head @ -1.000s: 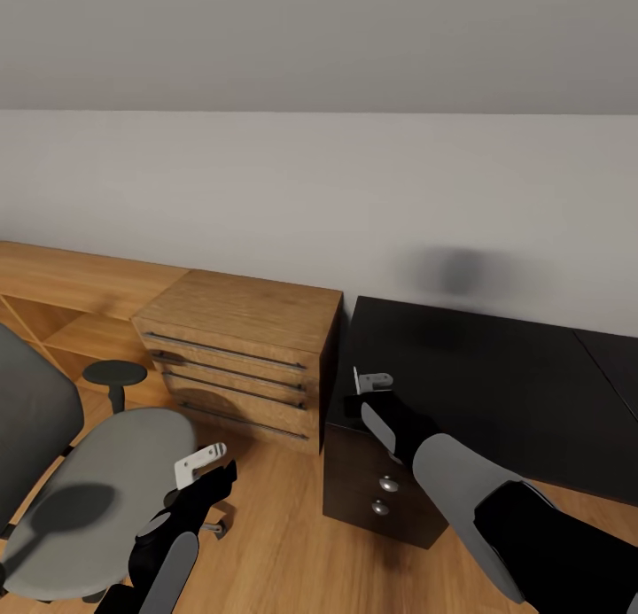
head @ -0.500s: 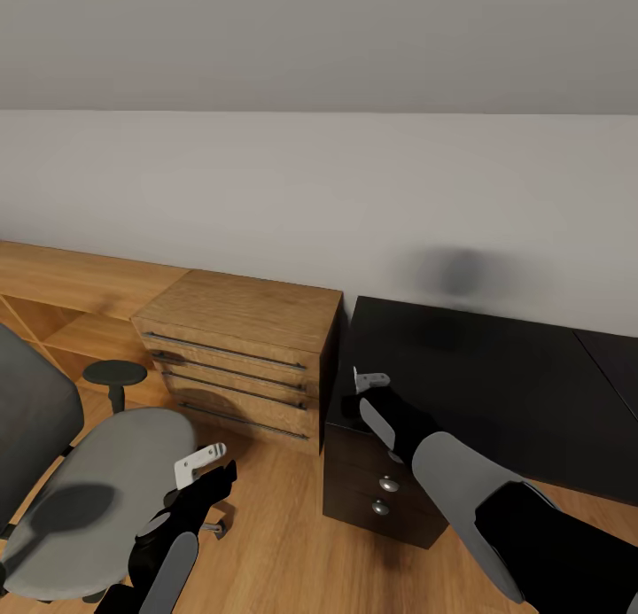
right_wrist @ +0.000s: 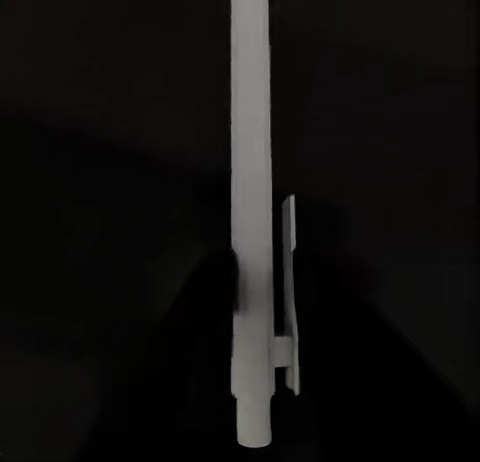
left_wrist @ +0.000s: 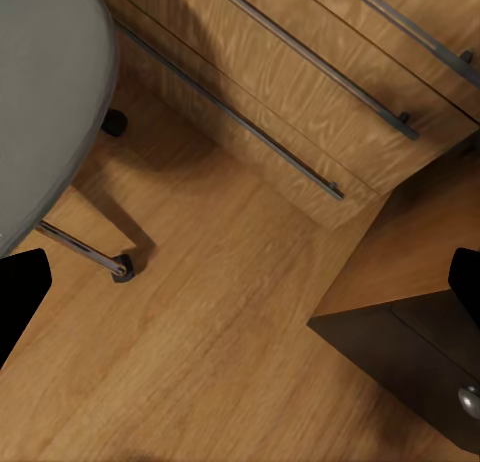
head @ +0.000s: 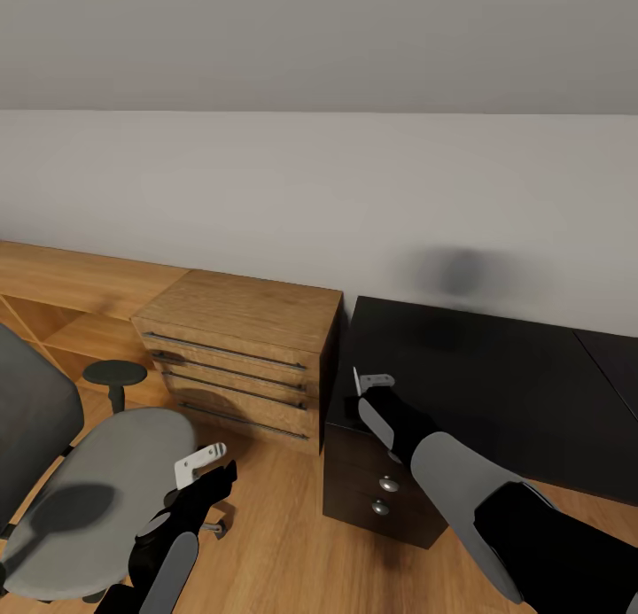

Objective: In the bedroom, organize the workspace by keeping the computer under the desk, ensuring the monitor is on the desk, placing the keyboard on the desk next to the monitor, placing the mouse on the desk next to the keyboard, moving the folder from the swivel chair onto the desk next to the mouse, stacking the notebook on top of the folder with the pen on top of the notebook, and positioning the swivel chair next to the desk.

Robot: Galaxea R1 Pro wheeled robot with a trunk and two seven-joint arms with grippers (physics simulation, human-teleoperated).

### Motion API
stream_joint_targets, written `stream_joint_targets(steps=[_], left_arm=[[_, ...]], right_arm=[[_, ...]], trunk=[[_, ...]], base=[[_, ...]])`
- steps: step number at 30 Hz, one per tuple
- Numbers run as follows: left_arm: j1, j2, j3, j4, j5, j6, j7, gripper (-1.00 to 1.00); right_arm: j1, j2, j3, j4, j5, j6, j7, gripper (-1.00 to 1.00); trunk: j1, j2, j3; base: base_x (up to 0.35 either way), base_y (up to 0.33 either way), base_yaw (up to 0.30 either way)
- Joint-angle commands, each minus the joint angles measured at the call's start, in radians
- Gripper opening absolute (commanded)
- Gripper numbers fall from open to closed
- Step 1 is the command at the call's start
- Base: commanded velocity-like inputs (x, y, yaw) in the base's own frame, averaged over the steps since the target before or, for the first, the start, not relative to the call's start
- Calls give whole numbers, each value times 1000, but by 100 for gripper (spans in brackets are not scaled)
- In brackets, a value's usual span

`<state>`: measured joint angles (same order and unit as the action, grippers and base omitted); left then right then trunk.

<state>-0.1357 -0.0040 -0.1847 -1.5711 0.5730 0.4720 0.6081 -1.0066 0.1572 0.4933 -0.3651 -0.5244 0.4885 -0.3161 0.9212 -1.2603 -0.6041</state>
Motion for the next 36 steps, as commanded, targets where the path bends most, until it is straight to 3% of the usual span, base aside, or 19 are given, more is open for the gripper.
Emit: stream_joint_targets(steps=[1, 18, 28, 36], left_arm=[[-1, 0, -1, -1, 8, 2, 9, 100], [-1, 2, 0, 0, 8, 2, 6, 100], [-1, 2, 0, 0, 7, 2, 5, 100], [-1, 2, -1, 0, 4, 2, 6, 100]], right_arm=[[0, -1, 7, 35, -28, 4, -9, -100], [0, 6, 6, 34, -28, 2, -27, -100], [-1, 3, 2, 29, -25, -4, -28, -100], [1, -20, -12, -48, -51, -17, -29, -100]], trunk=[[0, 0, -1], [0, 0, -1], [-38, 70, 30], [-69, 126, 55]], base=[[0, 0, 0], [0, 0, 0], [-12, 0, 0], [-282, 0, 0]])
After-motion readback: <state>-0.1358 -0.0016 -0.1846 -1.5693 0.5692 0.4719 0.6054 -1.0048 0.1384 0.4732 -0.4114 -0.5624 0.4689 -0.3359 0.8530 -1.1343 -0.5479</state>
